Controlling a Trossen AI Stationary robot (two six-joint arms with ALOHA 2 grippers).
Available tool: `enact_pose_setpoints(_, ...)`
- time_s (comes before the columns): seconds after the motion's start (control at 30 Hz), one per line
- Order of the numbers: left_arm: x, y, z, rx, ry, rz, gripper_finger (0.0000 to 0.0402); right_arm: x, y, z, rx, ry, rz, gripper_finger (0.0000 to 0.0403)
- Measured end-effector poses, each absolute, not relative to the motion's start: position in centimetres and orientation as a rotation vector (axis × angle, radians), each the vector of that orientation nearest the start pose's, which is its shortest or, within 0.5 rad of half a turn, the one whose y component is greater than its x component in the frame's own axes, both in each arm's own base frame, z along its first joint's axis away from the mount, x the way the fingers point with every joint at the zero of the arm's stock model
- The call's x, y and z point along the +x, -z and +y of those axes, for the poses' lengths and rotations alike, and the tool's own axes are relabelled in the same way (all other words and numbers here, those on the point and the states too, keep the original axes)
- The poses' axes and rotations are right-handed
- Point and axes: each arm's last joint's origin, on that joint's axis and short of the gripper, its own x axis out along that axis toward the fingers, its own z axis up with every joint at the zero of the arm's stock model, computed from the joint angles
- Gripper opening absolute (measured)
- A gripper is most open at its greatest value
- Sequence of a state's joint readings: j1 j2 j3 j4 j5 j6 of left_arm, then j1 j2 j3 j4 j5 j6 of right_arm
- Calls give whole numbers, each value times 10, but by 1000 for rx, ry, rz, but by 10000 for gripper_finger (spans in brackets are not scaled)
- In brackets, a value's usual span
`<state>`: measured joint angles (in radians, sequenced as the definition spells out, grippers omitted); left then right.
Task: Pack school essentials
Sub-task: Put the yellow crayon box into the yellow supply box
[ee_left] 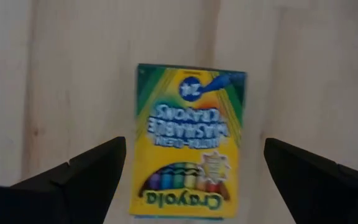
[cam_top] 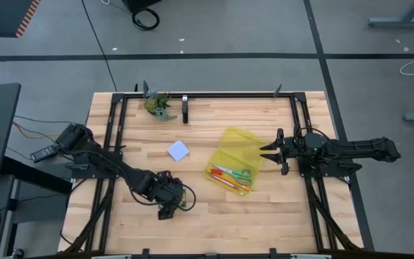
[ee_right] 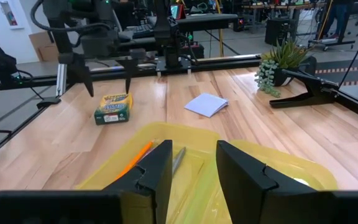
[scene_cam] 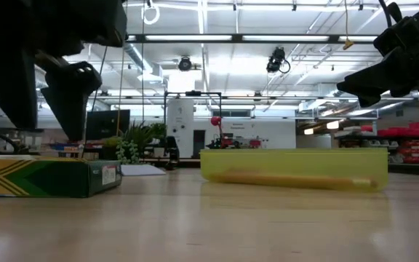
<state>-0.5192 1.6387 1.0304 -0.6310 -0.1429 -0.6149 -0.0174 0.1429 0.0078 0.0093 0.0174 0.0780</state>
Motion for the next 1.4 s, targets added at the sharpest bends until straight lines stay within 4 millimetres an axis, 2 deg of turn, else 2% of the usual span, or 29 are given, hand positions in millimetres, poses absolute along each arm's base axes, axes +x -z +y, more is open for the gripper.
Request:
enact_pose_setpoints(0.5,273,-149,-152,-65,-68,1319,389,105,-155,-2,78,40,124,131)
enact_pose_setpoints(0.9,274,-141,-155,-38,-44,1339,386,105,-155,-2,78,39,124,131)
enact_pose_setpoints(1.4,274,-134,-157,10,-26,1355,313,105,-155,-2,78,40,124,131)
